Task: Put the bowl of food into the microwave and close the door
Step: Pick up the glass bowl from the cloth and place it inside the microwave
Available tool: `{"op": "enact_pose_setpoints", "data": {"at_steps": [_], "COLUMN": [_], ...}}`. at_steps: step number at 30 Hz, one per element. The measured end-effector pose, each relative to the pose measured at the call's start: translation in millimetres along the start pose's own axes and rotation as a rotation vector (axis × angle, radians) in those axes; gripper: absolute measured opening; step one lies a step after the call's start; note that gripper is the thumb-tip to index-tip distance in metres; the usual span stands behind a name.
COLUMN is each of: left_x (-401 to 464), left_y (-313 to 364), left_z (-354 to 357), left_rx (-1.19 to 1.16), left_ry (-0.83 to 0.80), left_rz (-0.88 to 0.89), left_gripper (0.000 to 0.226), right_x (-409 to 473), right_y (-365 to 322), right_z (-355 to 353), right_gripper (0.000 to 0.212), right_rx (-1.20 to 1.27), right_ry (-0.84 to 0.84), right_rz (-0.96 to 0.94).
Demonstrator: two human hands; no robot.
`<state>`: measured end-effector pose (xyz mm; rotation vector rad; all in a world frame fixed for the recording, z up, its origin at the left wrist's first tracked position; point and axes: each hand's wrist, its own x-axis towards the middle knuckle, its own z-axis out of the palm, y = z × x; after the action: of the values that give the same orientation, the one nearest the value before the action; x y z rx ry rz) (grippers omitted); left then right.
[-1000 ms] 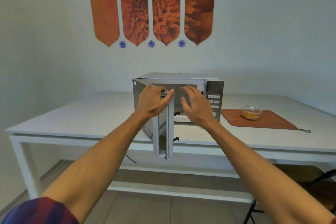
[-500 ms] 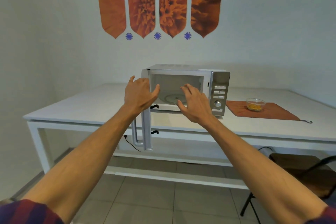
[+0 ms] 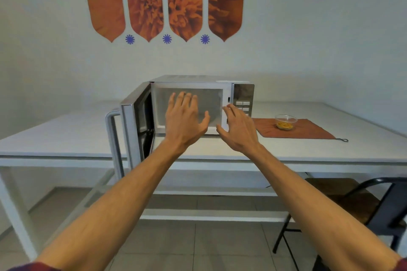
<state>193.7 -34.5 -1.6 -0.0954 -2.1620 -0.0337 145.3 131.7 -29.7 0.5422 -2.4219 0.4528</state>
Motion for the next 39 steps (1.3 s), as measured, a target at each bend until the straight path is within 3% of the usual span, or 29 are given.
{"op": "enact_pose_setpoints", "data": {"at_steps": [7, 12, 15, 24, 27, 31, 39], "left_x": [14, 40, 55, 87, 100, 115, 143], "left_y": [76, 129, 162, 246, 255, 257, 271], "left_z": [80, 150, 195, 299, 333, 378, 450], "left_rx": [-0.281, -0.595, -0.674, -0.882, -0.930, -0.963, -1.019], "left_ry": [-0.198, -0.289, -0.324, -0.423, -0.477, -0.501, -0.504], "left_rz": [0.089, -0.131, -0.221, -0.310, -0.364, -0.399, -0.516], "left_gripper": [0.057, 0.045, 0.044, 0.036, 0.037, 0.035, 0.033], "right_x": [12, 28, 33, 47, 57, 72, 113], "right_y": [98, 183, 228, 364, 391, 425, 474], "right_z": [2, 6, 5, 30, 40, 65, 116], "right_gripper": [0.061, 0.059, 0.050, 0.054, 0.037, 0.047, 0.049], "right_rx": [-0.113, -0.207, -0.102, 0.308, 0.498, 0.621, 0.751], "right_ry": [0.012, -0.033, -0.024, -0.046, 0.000, 0.025, 0.021], "right_rz": [0.024, 0.011, 0.073, 0.379, 0.497, 0.591, 0.780]}}
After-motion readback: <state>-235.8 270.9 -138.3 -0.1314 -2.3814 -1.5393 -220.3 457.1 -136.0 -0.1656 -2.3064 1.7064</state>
